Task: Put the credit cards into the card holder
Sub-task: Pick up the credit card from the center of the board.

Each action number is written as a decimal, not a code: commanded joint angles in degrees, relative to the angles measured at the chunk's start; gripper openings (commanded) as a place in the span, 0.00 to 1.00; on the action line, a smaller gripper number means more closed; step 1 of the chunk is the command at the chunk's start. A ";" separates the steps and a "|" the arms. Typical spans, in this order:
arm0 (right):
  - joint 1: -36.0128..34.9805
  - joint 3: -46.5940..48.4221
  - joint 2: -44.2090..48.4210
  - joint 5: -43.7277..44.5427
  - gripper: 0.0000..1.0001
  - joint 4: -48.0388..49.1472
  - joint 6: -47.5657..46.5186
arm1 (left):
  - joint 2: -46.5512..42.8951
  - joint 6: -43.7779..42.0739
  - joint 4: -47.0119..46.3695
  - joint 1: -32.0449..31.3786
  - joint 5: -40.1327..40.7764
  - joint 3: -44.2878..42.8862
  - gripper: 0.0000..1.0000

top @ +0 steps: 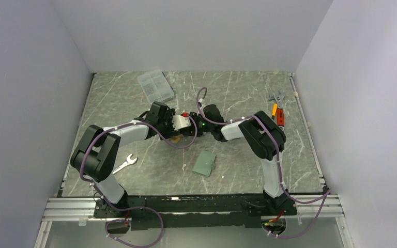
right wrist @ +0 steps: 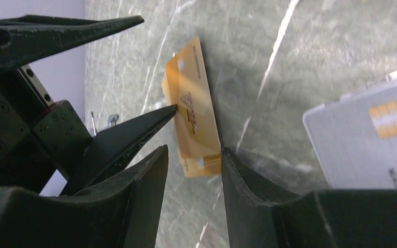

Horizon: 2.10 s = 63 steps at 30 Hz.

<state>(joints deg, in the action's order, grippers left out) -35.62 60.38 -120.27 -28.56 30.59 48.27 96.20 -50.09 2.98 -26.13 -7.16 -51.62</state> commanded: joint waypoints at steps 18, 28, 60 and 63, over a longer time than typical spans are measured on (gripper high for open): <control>0.49 -3.51 2.35 6.23 0.43 -7.91 -0.89 | 5.87 19.95 12.25 7.18 -4.06 -14.94 0.77; 0.55 -3.82 2.60 6.67 0.41 -7.79 0.41 | 6.66 14.85 12.30 6.03 1.21 -12.90 0.75; -0.34 -12.39 4.45 0.40 0.42 13.74 18.84 | 5.62 12.58 9.46 0.99 6.48 -7.07 0.56; -0.33 -12.42 4.67 0.04 0.42 13.50 19.25 | 5.66 12.39 9.60 1.10 6.21 -6.94 0.56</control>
<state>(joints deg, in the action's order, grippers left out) -35.77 48.47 -116.27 -27.49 40.34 65.76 102.59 -37.91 9.54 -24.84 0.75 -59.72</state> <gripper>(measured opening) 0.422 0.556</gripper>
